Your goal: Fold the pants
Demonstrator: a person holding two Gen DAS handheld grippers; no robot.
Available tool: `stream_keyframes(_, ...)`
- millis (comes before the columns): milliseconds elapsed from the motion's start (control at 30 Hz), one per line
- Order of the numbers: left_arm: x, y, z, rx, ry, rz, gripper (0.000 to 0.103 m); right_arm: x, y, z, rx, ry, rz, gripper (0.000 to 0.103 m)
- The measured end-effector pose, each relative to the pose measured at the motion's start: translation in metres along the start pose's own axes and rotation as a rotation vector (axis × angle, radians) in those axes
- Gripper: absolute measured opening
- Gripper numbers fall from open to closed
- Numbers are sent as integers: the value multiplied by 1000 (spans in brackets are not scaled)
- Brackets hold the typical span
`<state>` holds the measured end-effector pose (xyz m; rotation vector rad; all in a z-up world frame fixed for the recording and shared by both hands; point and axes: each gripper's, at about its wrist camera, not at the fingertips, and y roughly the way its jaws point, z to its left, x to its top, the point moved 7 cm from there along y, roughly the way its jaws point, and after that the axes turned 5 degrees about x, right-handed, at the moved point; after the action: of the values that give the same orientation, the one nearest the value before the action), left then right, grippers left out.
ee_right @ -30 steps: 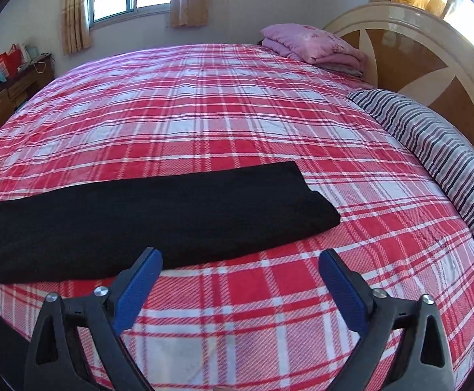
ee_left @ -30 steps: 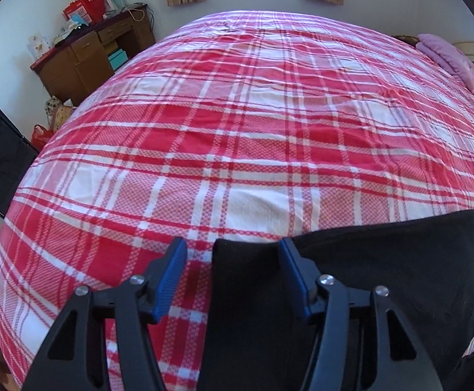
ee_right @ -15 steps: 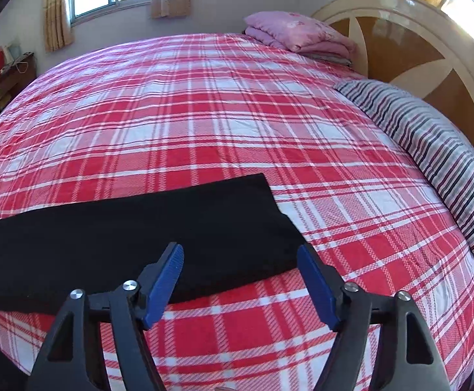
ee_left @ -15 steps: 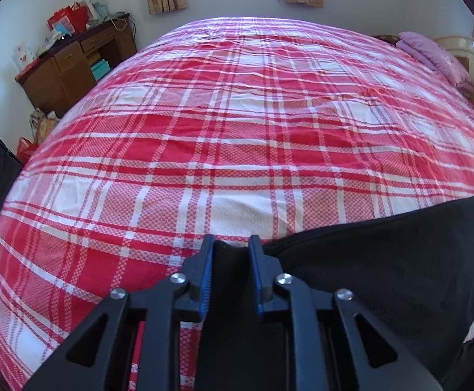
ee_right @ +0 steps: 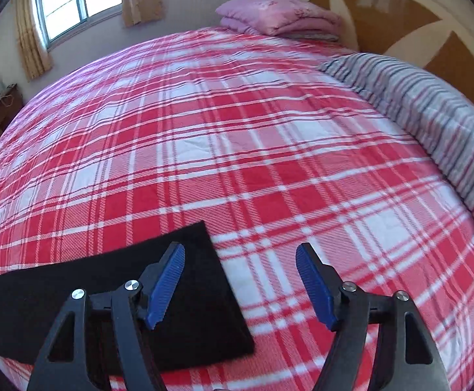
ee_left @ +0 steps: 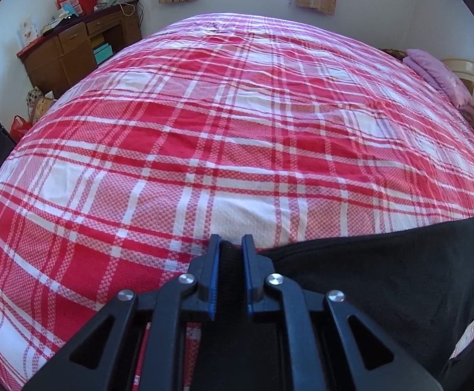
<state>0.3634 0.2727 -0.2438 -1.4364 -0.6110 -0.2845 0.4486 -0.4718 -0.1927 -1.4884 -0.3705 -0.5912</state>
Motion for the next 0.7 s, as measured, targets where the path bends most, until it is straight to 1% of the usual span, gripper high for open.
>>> stream_keyframes(200,0,1,0,5,9,9,13,7,38,15,47,-19,70,72)
stream_keyframes(367,0,4,-1,16,9,12,13,2,59,17,52,-42,122,72)
stream_keyframes(400,0,6,-1,17,9,13,13,2,59,18,51,-49,118,68)
stream_keyframes(467,0,8,-2,18,9,12,13,3,59,20,64,-67,118,37)
stream_keyframes(500,1,8,-2,20,12,13,13,3,58,23,91,-69,119,29)
stream_keyframes(533,1,8,-2,23,15,13,13,2,56,27,114,-71,121,18)
stream_keyframes(567,2,8,-3,25,17,13,12,1,54,29,110,-79,120,12)
stream_keyframes(633,3,5,-3,24,16,10,11,-1,48,33,98,-104,111,8)
stream_keyframes(700,4,1,-3,20,15,5,11,-1,41,33,88,-109,90,7)
